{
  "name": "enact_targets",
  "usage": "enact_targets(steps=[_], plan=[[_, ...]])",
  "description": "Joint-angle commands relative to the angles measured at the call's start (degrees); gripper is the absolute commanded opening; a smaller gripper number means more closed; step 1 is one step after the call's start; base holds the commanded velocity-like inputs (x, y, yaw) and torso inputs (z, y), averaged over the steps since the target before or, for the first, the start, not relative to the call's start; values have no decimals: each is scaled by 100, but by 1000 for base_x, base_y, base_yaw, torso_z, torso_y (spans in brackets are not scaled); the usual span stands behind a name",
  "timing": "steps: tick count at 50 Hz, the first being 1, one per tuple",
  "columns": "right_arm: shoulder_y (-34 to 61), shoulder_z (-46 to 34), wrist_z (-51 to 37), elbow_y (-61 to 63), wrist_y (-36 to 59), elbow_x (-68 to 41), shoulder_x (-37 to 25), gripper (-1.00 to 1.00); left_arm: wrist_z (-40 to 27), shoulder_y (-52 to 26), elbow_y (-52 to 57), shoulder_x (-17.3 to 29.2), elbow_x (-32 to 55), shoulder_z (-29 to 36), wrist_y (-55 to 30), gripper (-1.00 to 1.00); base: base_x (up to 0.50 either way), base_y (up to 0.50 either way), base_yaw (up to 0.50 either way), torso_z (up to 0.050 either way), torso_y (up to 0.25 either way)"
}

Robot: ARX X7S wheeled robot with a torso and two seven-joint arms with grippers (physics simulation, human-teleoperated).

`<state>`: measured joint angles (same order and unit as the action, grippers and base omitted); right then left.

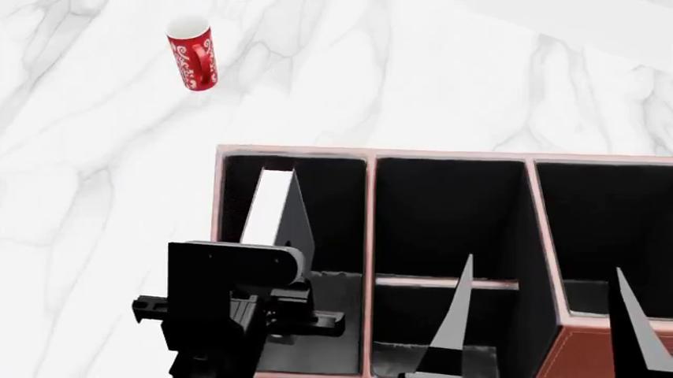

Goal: Pick up the book and place it in the left compartment of the caddy.

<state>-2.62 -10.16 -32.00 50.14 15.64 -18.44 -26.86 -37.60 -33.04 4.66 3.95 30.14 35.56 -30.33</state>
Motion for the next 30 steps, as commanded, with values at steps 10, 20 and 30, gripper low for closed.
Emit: enact_targets(steps=[10,20,30], plan=[[-8,-32,0,-71,-90,-5,-11,100,-96,-124,-789,-201,-284,229,702,-100,0,0,0,0,2],[1,-59,-13,-59,-79,-12,-21,100,-180,-238,-1319,-285,-217,401,985,-100,0,0,0,1,1],[0,-55,-24,-60,-95,-33,-36,100,-221,-427,-1983,-321,-69,674,1410,-100,0,0,0,0,2]])
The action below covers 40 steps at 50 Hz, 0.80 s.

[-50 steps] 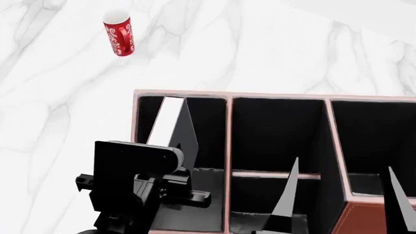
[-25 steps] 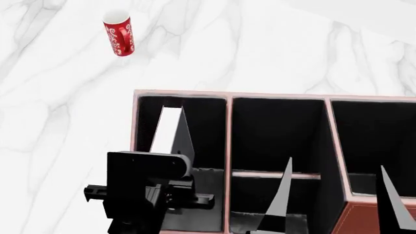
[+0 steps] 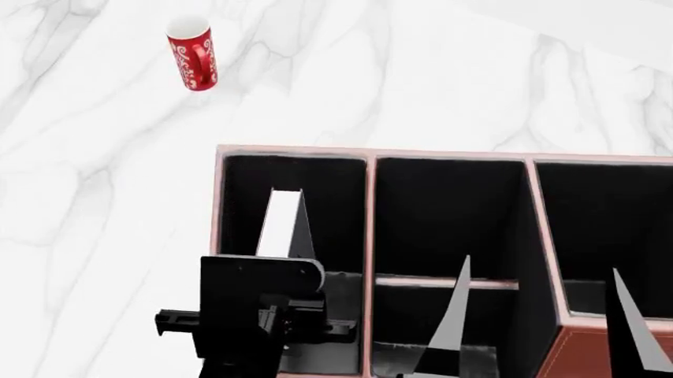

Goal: Pick up the book and place it in the left compartment of the caddy.

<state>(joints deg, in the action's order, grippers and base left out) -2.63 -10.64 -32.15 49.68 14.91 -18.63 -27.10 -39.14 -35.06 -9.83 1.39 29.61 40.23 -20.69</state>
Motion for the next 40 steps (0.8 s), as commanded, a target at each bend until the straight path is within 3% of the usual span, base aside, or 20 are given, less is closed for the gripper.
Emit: enact_targets(steps=[1,12,27,28,40], plan=[[8,-12,-16,-2,-5,-14,-13,100,-89,-245,-541,-54,1,231,454,-100,0,0,0,0,0],[2,-23,-19,-35,-43,-17,-21,100,-147,-370,-1113,-70,185,548,903,-100,0,0,0,0,1],[17,-53,-38,-33,-34,-22,-38,100,-168,-458,-1083,44,460,796,968,-100,0,0,0,1,2],[18,-53,-39,-34,-35,-25,-39,100,-163,-464,-1043,59,480,814,943,100,0,0,0,0,0],[17,-91,-45,-55,-65,-5,-43,100,-195,-481,-898,150,625,886,927,100,0,0,0,0,0]])
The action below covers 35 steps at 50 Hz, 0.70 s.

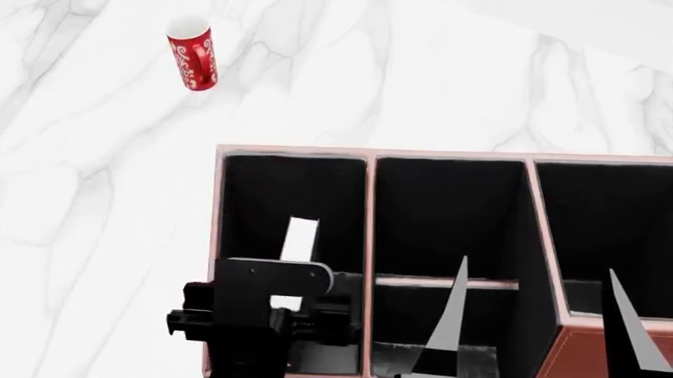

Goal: Pick up the book and place it in the left compartment of the caddy.

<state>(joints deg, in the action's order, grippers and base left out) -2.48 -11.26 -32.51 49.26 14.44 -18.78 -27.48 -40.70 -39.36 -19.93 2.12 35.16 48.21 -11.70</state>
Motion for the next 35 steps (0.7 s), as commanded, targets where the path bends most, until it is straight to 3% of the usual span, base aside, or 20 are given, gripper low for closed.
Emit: enact_targets(steps=[1,14,35], plan=[[4,-30,-13,-10,-13,8,-6,100,-50,-56,130,86,84,91,21,100,0,0,0,0,0],[27,-50,-28,-13,-3,1,-16,100,-233,-60,642,267,206,147,-125,100,0,0,0,0,0],[41,-82,-67,31,20,-9,-42,100,-545,-123,2889,1032,757,109,-749,100,0,0,0,0,0]])
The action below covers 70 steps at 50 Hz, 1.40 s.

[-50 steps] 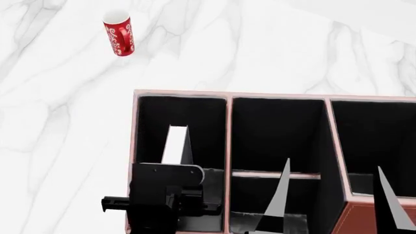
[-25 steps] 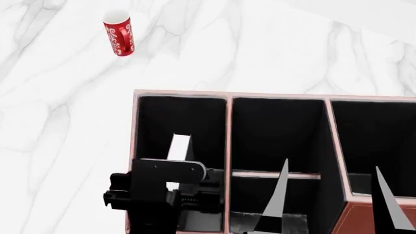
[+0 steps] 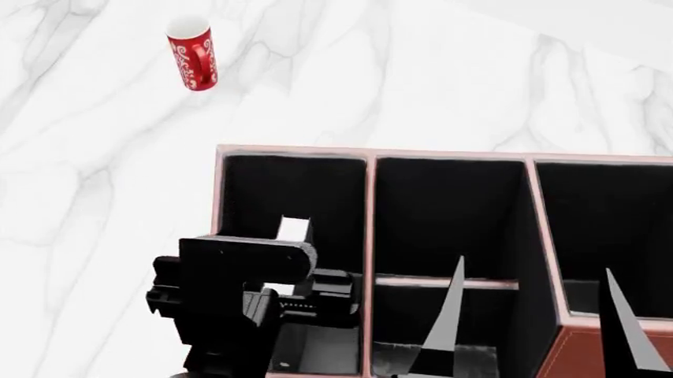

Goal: Pick up the book and place it in the left compartment of the caddy.

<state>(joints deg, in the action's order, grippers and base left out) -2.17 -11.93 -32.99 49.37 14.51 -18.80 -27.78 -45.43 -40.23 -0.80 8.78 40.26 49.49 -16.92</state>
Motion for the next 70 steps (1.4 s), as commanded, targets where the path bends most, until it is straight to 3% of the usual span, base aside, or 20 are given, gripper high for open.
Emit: enact_targets(steps=[1,6,17,24,31,46,56,70], plan=[[12,-15,-21,23,15,-8,-15,100,-58,-26,1014,389,261,-41,-195,100,0,0,0,0,0],[6,9,-34,50,13,-34,-31,100,212,-66,1296,684,172,11,-82,100,0,0,0,0,0],[14,100,-122,252,128,-74,-115,100,-59,-46,1507,1299,-694,164,9,100,0,0,0,0,0],[2,185,-208,402,224,-99,-186,100,-455,187,1556,1771,-997,-89,186,100,0,0,0,0,0],[-62,306,-295,476,275,-113,-259,100,-433,365,1405,2011,-828,-364,418,100,0,0,0,0,0],[-695,1553,-1011,838,526,-266,-492,100,-789,582,791,2510,-496,-1352,951,100,0,0,0,0,0],[-1515,2713,-1231,1026,165,-755,-690,100,-1164,840,730,2943,-251,-1949,1118,100,0,0,0,0,0],[-2330,3507,-1489,980,-407,-1049,-847,100,-1462,1190,829,3364,9,-2458,1268,100,0,0,0,0,0]])
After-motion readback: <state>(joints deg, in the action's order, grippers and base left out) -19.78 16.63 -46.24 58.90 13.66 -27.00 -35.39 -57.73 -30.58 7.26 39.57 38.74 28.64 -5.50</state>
